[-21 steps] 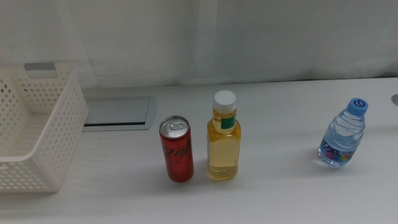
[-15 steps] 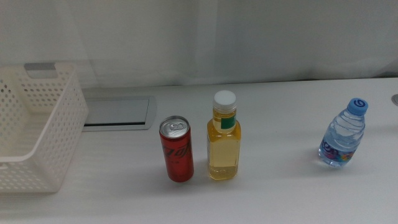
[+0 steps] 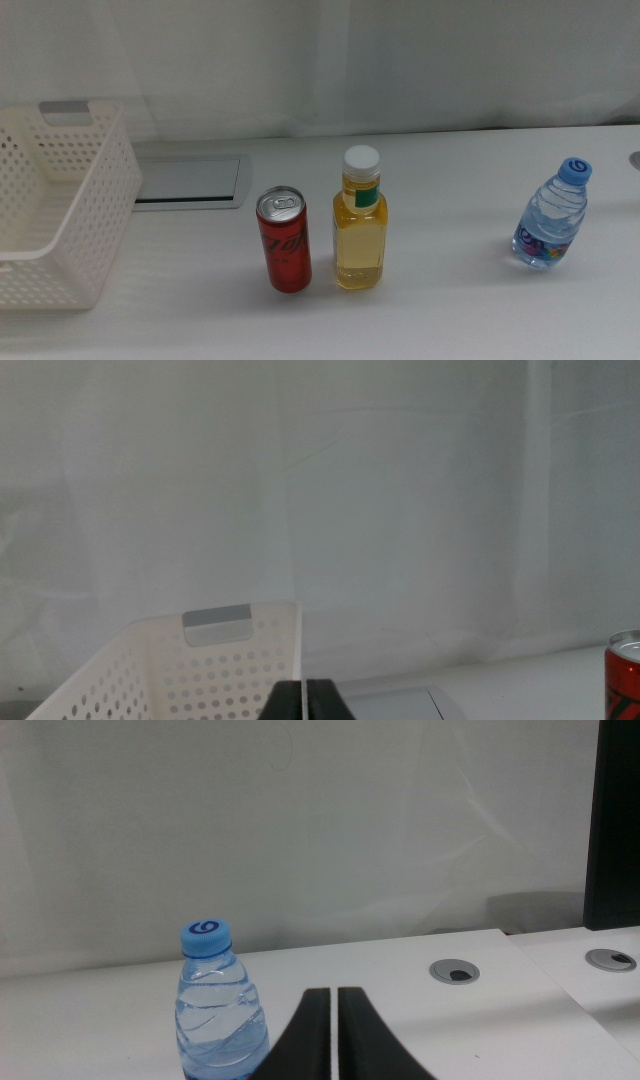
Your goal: Use arms to grab the bottles and put them into the dustbin to the left of the table.
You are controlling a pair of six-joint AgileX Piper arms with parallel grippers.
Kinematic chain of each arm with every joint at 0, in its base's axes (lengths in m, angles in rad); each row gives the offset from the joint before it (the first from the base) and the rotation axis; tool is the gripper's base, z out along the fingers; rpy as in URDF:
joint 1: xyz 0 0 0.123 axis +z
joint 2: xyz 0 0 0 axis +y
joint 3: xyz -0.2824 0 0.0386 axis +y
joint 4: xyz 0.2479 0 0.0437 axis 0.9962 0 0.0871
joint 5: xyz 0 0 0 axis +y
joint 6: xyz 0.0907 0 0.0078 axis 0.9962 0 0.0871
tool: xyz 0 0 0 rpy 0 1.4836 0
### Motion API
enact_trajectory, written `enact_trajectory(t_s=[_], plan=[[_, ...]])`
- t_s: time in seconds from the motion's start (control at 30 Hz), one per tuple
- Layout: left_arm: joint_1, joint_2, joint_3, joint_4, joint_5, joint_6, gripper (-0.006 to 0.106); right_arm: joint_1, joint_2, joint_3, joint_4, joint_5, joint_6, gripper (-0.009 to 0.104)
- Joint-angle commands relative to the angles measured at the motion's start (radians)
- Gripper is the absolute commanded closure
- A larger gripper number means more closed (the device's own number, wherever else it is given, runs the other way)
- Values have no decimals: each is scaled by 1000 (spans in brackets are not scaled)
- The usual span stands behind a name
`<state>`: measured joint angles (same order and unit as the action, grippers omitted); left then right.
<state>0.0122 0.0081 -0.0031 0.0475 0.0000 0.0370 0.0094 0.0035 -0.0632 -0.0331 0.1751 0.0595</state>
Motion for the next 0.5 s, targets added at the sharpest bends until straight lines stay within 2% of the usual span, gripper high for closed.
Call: enact_trajectory(t_s=[0.0,0.47], plan=[[-2,-19,39,-2,-15,-19,103,1,-23,6,-3,6,-7,98],[-2,-19,39,-5,-24,-31,103,1,-23,6,1,13,-7,98]])
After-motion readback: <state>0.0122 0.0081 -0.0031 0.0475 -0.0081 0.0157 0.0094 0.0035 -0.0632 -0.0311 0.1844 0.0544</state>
